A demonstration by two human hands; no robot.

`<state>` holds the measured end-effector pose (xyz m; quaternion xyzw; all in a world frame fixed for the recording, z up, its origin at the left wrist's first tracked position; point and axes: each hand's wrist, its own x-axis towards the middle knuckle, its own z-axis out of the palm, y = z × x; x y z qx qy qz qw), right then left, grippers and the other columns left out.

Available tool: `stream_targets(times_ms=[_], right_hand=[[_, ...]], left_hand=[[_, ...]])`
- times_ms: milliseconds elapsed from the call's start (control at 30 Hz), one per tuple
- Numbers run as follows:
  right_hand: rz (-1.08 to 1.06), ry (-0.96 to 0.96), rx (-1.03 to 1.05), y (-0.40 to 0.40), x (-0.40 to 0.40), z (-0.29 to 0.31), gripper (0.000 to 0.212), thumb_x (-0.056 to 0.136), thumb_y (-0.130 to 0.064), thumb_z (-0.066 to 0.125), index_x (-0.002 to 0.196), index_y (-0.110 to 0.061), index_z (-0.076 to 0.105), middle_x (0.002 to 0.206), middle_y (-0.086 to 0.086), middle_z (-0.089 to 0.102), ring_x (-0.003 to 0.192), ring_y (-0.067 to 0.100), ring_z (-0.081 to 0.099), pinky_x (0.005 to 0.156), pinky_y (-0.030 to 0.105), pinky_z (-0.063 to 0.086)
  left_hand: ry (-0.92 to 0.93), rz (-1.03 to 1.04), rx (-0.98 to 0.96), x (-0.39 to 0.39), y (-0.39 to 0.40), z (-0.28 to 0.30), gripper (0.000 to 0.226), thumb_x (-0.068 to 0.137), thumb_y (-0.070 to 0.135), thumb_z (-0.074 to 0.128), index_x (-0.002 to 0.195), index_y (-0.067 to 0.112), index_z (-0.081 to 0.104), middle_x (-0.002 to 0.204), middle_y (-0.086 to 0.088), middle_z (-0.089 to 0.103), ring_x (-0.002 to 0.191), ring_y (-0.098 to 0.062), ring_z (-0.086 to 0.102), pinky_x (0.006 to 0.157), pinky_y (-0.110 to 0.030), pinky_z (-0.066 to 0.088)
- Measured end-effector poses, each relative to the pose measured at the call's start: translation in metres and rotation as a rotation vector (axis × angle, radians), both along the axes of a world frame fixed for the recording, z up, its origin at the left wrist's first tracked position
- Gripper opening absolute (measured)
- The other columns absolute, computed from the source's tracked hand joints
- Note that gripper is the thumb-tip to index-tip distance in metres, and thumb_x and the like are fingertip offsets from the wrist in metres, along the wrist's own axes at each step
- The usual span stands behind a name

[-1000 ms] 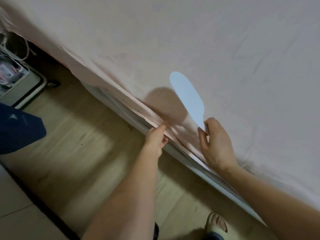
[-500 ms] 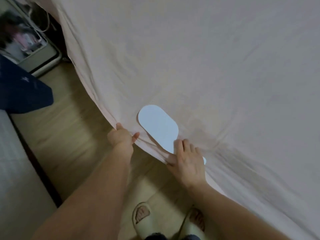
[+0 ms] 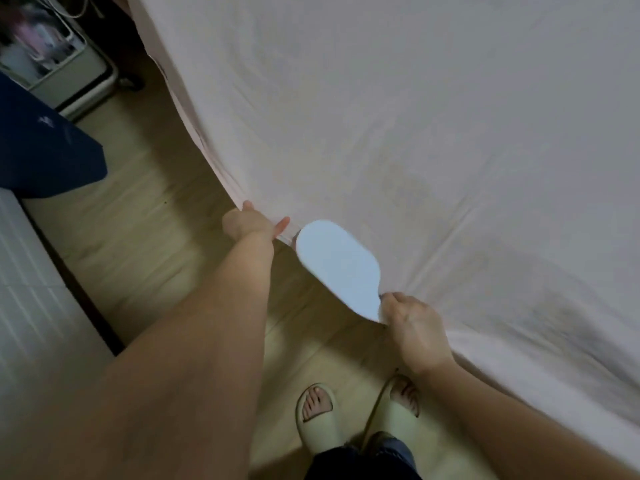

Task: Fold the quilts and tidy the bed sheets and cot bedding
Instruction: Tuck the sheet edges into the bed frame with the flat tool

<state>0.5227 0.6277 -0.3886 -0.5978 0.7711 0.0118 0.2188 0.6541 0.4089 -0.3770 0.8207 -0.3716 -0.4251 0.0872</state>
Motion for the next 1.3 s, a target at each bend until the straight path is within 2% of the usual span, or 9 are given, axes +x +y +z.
stream_targets(times_ms=[67,100,200,300,533,767,967,1100,1300], right_hand=[[0.089,-0.035,0.149,0.005,-0.004,-0.004,0.033,0.086,-0.013,0.06,0.119,-0.016,0.06,0.113,0.003,0.066,0.103,0.024,0.063,0.078,0.027,0.045],[0.079,-0.062,0.26,0.007,-0.007,-0.005,0.031,0.091,-0.019,0.053,0.122,-0.02,0.057,0.119,0.001,0.063,0.109,0.022,0.059,0.081,0.026,0.043],[-0.104,-0.17,0.333,0.026,-0.013,0.011,0.017,0.086,-0.019,0.053,0.102,-0.025,0.057,0.1,0.003,0.061,0.094,0.029,0.059,0.067,0.029,0.04],[-0.236,-0.139,0.213,0.067,-0.032,0.036,0.026,0.083,-0.02,0.054,0.068,-0.024,0.033,0.068,-0.003,0.041,0.072,0.028,0.042,0.053,0.033,0.025],[-0.195,0.018,0.124,0.196,-0.104,0.09,0.005,0.087,-0.015,0.058,0.088,-0.017,0.054,0.093,0.002,0.053,0.089,0.024,0.058,0.062,0.032,0.034],[-0.315,0.221,0.083,0.372,-0.177,0.117,0.034,0.057,0.0,0.08,0.086,-0.011,0.066,0.079,0.005,0.058,0.061,0.024,0.055,0.047,0.024,0.01],[-0.476,0.21,-0.059,0.518,-0.217,0.084,0.024,0.076,-0.003,0.05,0.097,-0.009,0.06,0.105,0.011,0.056,0.086,0.029,0.052,0.063,0.026,0.029],[-0.5,0.178,-0.079,0.558,-0.227,0.063,0.041,0.07,-0.012,0.026,0.095,-0.008,0.058,0.105,0.009,0.054,0.086,0.026,0.047,0.06,0.026,0.027],[-0.609,0.042,-0.073,0.599,-0.225,0.054,0.028,0.075,0.003,0.05,0.102,-0.005,0.058,0.107,0.011,0.049,0.094,0.028,0.046,0.061,0.032,0.038]], left_hand=[[-0.175,-0.264,0.028,-0.005,0.011,-0.008,0.066,0.101,0.053,0.021,0.15,0.008,0.023,0.148,-0.009,0.038,0.133,-0.023,0.04,0.094,-0.024,0.038],[-0.074,-0.162,0.029,-0.01,0.02,-0.012,0.056,0.104,0.044,0.025,0.148,0.01,0.032,0.147,-0.008,0.04,0.132,-0.022,0.041,0.094,-0.023,0.039],[0.42,0.375,0.157,-0.028,0.046,-0.011,0.044,0.102,0.022,0.045,0.141,0.004,0.04,0.14,-0.015,0.045,0.109,-0.025,0.055,0.083,-0.029,0.053],[0.414,0.179,0.188,-0.052,0.076,-0.004,0.044,0.099,0.019,0.052,0.138,0.001,0.043,0.137,-0.017,0.049,0.089,-0.021,0.055,0.073,-0.028,0.055],[0.365,-0.184,0.208,-0.124,0.193,0.017,0.025,0.093,0.013,0.056,0.112,-0.003,0.059,0.114,-0.02,0.062,0.1,-0.031,0.061,0.096,-0.043,0.05],[0.498,-0.228,0.336,-0.216,0.384,0.014,0.021,0.092,0.012,0.056,0.112,0.004,0.062,0.1,-0.012,0.061,0.082,-0.024,0.053,0.07,-0.033,0.051],[0.631,-0.105,0.515,-0.27,0.559,-0.021,0.013,0.094,0.015,0.052,0.106,0.016,0.056,0.077,-0.003,0.057,0.068,-0.017,0.049,0.061,-0.027,0.042],[0.666,-0.093,0.529,-0.29,0.616,-0.046,0.029,0.093,0.018,0.052,0.122,0.02,0.055,0.107,-0.003,0.057,0.088,-0.022,0.048,0.074,-0.03,0.038],[0.732,0.001,0.545,-0.307,0.653,-0.041,0.013,0.09,0.002,0.049,0.095,0.011,0.058,0.071,-0.006,0.054,0.045,-0.016,0.038,0.055,-0.025,0.042]])
